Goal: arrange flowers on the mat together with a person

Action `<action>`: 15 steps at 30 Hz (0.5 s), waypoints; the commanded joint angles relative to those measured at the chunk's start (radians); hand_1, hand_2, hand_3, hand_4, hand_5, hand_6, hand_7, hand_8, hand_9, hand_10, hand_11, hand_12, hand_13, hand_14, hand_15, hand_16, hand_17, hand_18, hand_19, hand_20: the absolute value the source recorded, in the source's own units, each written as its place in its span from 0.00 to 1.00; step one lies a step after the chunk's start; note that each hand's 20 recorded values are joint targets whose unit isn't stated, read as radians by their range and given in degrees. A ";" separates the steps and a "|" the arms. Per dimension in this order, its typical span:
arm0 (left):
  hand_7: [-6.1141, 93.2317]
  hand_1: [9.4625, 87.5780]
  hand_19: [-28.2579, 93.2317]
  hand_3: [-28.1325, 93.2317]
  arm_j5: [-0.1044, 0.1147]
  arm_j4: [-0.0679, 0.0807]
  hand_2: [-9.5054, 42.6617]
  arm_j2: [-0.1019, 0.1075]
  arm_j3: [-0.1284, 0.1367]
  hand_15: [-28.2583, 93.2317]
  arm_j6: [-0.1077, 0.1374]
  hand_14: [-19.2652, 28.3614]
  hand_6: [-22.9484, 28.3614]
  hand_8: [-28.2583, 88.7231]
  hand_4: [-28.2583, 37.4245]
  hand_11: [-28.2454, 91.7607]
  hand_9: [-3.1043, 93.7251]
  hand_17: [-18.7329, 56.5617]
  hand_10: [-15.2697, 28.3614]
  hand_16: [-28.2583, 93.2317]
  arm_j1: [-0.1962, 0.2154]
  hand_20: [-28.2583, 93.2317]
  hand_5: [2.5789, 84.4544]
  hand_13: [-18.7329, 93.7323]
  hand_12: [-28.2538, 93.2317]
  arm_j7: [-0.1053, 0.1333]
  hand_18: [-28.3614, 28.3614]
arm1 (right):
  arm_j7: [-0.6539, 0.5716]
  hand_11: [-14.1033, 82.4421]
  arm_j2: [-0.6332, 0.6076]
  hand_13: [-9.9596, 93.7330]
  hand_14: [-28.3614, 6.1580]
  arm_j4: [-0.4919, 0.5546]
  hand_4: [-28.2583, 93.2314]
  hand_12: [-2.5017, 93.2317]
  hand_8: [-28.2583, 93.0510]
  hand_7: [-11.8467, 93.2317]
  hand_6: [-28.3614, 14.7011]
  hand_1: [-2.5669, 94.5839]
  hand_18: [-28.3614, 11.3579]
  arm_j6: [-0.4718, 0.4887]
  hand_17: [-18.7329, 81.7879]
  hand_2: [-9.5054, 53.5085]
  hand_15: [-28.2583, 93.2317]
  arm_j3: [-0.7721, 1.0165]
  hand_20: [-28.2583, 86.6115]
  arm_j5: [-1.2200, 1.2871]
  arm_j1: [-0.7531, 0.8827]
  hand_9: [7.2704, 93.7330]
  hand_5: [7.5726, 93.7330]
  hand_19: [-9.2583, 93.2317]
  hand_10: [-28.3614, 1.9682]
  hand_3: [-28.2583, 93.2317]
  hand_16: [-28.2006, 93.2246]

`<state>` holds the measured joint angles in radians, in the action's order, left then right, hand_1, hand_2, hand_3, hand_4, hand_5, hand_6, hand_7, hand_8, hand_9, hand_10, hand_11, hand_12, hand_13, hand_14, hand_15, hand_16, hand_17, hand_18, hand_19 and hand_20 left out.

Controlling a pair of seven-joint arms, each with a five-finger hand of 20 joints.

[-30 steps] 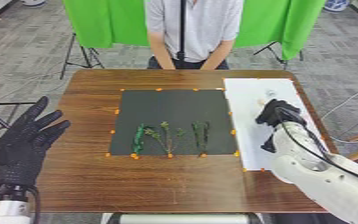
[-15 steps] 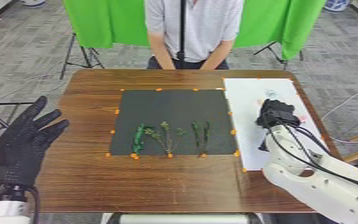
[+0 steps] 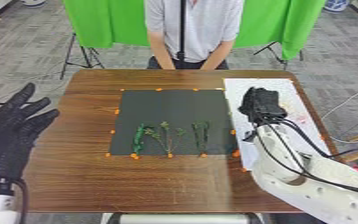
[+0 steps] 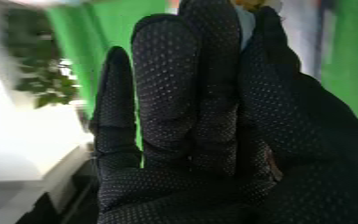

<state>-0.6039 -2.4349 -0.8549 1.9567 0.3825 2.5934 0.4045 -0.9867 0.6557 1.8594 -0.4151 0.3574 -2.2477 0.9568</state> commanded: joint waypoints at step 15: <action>0.18 0.16 0.59 0.84 -0.008 0.039 0.33 0.094 -0.002 0.67 -0.031 0.87 0.54 0.16 0.03 0.42 0.34 0.13 0.72 0.18 -0.190 0.41 0.34 0.35 0.34 0.011 0.85 | 0.223 0.26 0.616 0.86 0.80 -0.235 0.00 0.41 0.25 0.33 0.77 0.62 0.32 -0.084 0.43 0.00 0.66 -0.525 0.35 0.331 -0.599 1.00 0.89 0.83 0.79 0.78 0.48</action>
<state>-0.5933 -2.4038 -0.7760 1.9615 0.3765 2.4567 0.4506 -0.7719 1.1297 1.6224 -0.5006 -0.0933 -1.9809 0.4483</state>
